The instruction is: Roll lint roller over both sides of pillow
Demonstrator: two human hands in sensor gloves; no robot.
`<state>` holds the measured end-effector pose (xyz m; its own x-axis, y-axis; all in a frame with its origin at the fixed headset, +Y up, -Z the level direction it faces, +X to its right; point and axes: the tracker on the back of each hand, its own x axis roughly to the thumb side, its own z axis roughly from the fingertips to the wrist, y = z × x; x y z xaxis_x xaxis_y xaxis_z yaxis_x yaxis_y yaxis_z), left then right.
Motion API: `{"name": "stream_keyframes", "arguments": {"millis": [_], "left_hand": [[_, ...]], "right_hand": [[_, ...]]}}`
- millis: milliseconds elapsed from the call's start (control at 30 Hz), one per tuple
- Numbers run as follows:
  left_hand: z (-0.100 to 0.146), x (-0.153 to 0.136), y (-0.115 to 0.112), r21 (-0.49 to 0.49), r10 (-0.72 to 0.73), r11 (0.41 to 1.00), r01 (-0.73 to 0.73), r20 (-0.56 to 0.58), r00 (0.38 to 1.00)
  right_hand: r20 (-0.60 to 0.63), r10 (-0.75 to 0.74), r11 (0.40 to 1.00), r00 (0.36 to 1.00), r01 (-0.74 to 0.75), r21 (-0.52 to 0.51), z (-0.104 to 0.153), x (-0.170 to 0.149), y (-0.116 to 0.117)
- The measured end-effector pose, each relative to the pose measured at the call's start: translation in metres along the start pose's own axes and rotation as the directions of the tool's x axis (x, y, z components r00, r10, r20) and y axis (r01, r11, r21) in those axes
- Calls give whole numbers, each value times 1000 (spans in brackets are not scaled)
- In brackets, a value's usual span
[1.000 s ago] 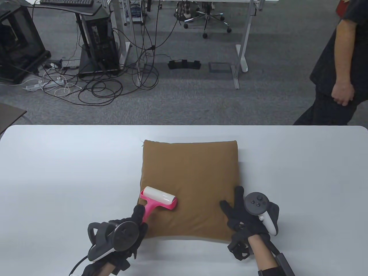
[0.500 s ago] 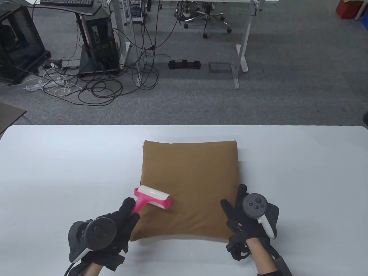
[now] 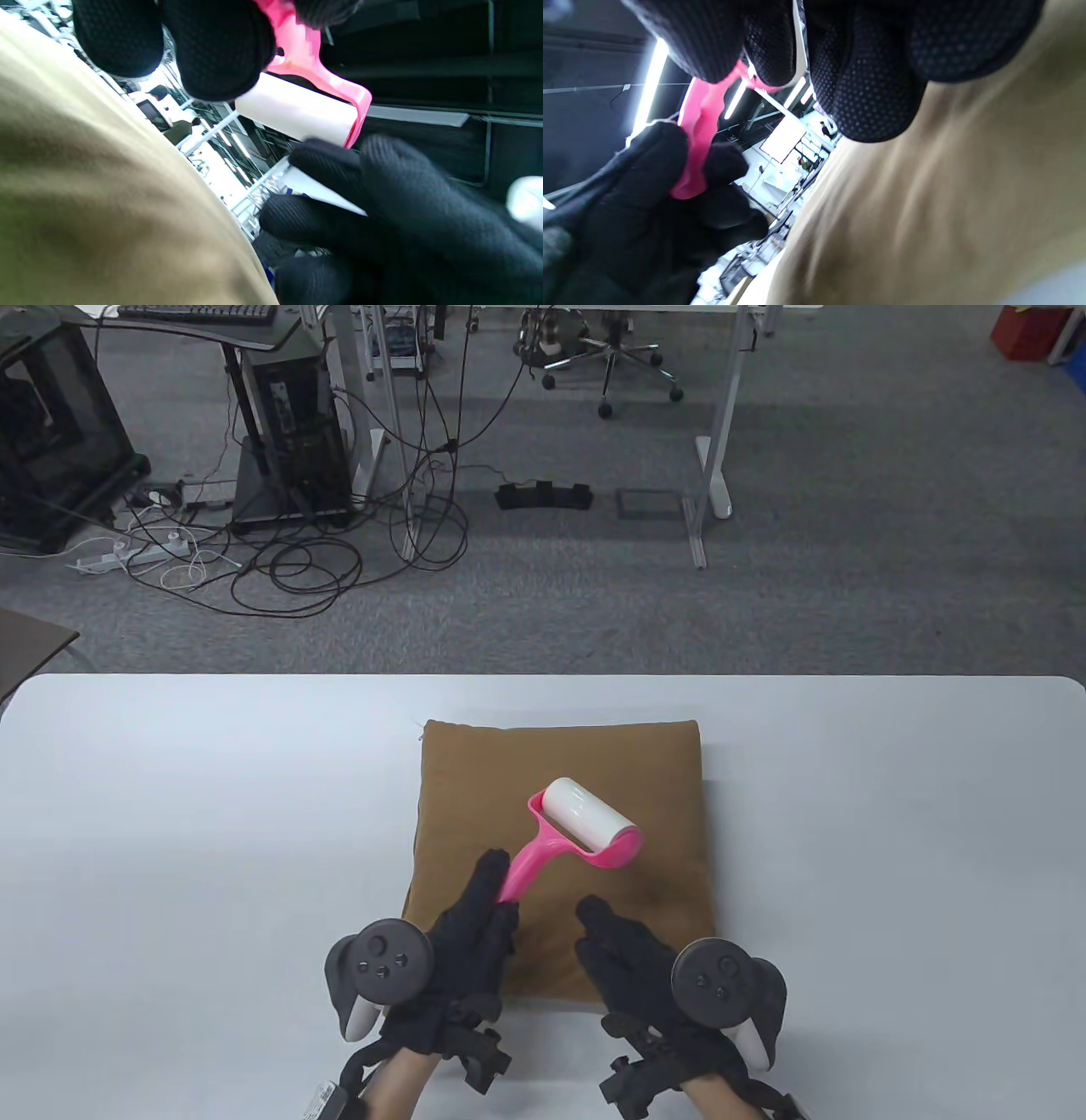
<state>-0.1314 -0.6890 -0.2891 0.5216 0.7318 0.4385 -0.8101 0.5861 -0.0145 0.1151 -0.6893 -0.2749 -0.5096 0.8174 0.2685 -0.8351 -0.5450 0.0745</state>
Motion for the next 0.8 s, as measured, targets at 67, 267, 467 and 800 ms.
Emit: {"name": "stream_keyframes", "arguments": {"millis": [67,267,467,800], "left_hand": [[5,5,-3,12,-38,999,37,34,999],[16,12,-11,-4,-28,1000,28,105,994],[19,15,-6,31,-144,990,141,133,981],[21,15,-3,-34,-41,998,45,119,992]], "right_hand": [[-32,-120,992,992,122,43,0,-1,3],[-105,-314,944,944,322,76,-4,6,15],[-87,-225,972,970,230,52,-12,14,17],[-44,-168,978,985,172,118,-25,32,15]]}}
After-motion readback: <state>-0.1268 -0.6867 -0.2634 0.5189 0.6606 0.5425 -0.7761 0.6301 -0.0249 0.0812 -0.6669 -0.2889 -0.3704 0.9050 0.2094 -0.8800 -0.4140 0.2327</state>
